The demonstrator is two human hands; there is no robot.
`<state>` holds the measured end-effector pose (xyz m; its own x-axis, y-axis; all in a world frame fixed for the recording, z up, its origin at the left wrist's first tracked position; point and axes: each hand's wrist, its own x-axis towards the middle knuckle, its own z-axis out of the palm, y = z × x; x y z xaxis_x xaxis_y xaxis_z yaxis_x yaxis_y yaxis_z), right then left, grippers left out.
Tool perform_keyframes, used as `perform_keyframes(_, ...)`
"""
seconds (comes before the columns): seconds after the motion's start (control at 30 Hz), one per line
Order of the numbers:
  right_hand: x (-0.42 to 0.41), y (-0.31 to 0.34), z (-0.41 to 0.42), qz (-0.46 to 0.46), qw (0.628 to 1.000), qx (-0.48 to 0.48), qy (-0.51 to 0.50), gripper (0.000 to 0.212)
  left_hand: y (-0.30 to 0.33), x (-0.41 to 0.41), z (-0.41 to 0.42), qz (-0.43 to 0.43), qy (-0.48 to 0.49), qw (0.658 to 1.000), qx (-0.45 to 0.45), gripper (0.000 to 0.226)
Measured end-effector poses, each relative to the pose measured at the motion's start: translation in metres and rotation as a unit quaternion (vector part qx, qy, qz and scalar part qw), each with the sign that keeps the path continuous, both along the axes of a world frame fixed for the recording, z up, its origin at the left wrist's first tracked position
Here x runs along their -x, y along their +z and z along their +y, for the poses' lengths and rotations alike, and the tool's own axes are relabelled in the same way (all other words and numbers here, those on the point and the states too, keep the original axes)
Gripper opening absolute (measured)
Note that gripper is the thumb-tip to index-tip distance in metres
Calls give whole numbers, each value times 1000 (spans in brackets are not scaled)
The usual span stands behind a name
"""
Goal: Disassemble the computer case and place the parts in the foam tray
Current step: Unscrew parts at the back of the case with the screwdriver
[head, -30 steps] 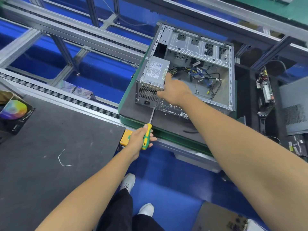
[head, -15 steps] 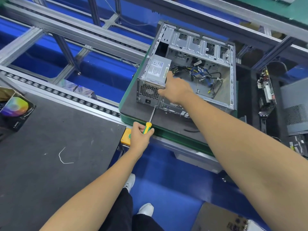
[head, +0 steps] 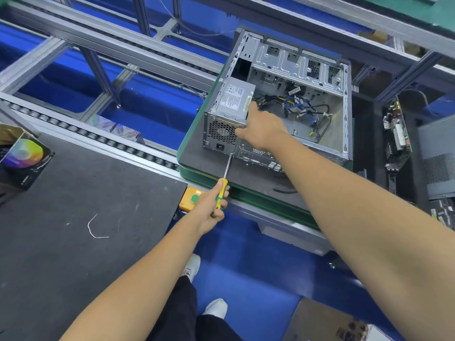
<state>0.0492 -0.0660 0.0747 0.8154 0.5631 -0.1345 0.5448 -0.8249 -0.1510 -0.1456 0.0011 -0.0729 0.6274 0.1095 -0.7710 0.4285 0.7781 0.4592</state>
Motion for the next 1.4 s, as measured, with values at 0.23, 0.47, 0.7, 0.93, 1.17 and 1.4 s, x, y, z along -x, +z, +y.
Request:
perform_keyframes(0.23, 2, 2, 0, 8, 1000, -3, 1, 55, -6, 1, -13, -24, -22, 994, -106, 45)
perform_keyframes(0.47, 2, 3, -1, 11, 1000, -4, -2, 54, -6, 6, -18, -6, 23, 937, -349, 27)
perform_keyframes(0.7, 2, 1, 0, 7, 1000, 0, -4, 58, -1, 7, -19, 16, 30, 940, -339, 30)
perform_keyframes(0.93, 1, 1, 1, 2, 1000, -1, -4, 59, -1, 1, -4, 25, -8, 996, -90, 37)
perform_keyframes(1.17, 1, -1, 1, -1, 1000, -2, -6, 62, -12, 9, -8, -49, -6, 983, -178, 41)
perform_keyframes(1.4, 1, -1, 1, -4, 1000, 1, -8, 59, -5, 7, -14, -29, -22, 978, -204, 32)
